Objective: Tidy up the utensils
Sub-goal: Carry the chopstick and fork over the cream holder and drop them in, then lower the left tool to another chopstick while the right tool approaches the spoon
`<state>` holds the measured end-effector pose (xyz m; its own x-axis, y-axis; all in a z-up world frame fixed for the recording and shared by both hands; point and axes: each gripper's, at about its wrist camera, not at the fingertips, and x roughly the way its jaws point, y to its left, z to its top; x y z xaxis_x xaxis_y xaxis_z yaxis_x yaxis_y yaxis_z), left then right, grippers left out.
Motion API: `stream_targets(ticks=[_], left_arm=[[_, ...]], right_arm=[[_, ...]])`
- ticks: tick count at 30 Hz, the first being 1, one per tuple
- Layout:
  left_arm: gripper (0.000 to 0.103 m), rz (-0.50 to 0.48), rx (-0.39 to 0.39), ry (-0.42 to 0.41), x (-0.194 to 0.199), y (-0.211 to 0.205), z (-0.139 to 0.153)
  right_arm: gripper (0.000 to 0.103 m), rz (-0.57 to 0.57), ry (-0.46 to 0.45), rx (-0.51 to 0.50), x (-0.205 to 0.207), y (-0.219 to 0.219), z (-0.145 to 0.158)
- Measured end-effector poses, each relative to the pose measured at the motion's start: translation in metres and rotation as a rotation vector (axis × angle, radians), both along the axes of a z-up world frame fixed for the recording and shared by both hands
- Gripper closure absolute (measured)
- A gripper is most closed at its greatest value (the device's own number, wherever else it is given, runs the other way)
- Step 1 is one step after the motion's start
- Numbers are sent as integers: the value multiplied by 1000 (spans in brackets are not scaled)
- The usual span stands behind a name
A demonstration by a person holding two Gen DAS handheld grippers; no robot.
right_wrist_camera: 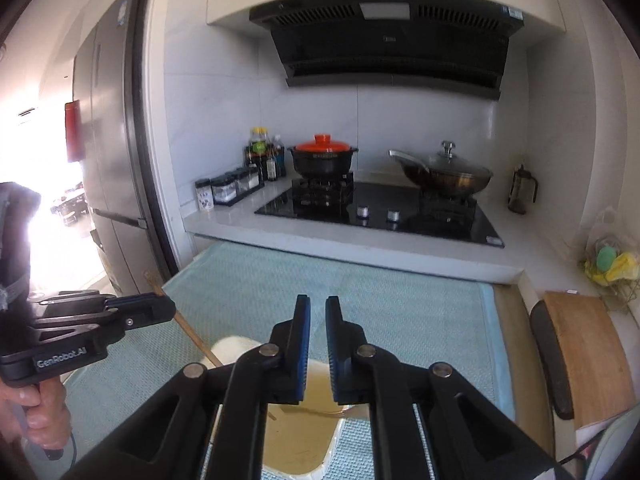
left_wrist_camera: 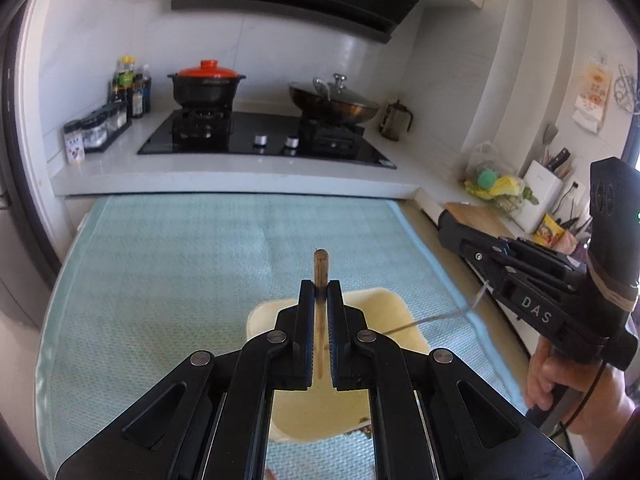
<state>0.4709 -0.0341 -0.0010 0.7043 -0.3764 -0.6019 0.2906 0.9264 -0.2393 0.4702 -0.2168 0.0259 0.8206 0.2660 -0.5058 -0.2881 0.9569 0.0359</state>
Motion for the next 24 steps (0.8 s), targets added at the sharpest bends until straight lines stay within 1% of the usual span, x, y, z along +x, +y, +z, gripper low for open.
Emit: stream_targets(ticks=[1, 4, 9, 10, 11, 12, 13, 14, 15, 16, 17, 18, 19, 21, 24], left_arm=[[99, -11, 2, 19, 5, -3, -5], [99, -8, 26, 9, 14, -11, -7], [97, 18, 50, 67, 34, -14, -15], [94, 27, 54, 73, 36, -13, -17], [82, 30, 55, 78, 36, -12, -19], [59, 39, 61, 80, 36, -11, -20], [49, 55, 69, 75, 33, -9, -20], [37, 68, 71, 62, 30, -6, -19], [34, 74, 72, 52, 26, -3, -18], [34, 79, 74, 52, 22, 0, -17], [34, 84, 77, 56, 19, 3, -16], [34, 88, 80, 55, 13, 7, -15], [33, 95, 86, 52, 6, 13, -13], [27, 113, 100, 43, -10, 24, -9], [22, 128, 121, 26, -48, 42, -3]], right_arm=[[95, -10, 18, 12, 8, -2, -8], [95, -26, 35, 59, 17, -12, -16], [95, -6, 44, 91, 13, -14, -10], [95, -3, 43, 99, 9, -15, -7], [95, -2, 41, 108, 6, -15, -5], [95, -4, 41, 114, 1, -16, -4], [94, -8, 43, 118, -2, -17, -3], [90, -11, 44, 120, -5, -18, -1], [85, -15, 45, 121, -9, -19, 0], [66, -20, 45, 121, -14, -20, 1], [43, -32, 40, 122, -20, -22, 2], [38, -39, 29, 126, -26, -24, 3], [38, -42, 25, 130, -34, -27, 4], [38, -46, 35, 144, -47, -34, 5], [38, -61, 33, 160, -75, -47, 4]])
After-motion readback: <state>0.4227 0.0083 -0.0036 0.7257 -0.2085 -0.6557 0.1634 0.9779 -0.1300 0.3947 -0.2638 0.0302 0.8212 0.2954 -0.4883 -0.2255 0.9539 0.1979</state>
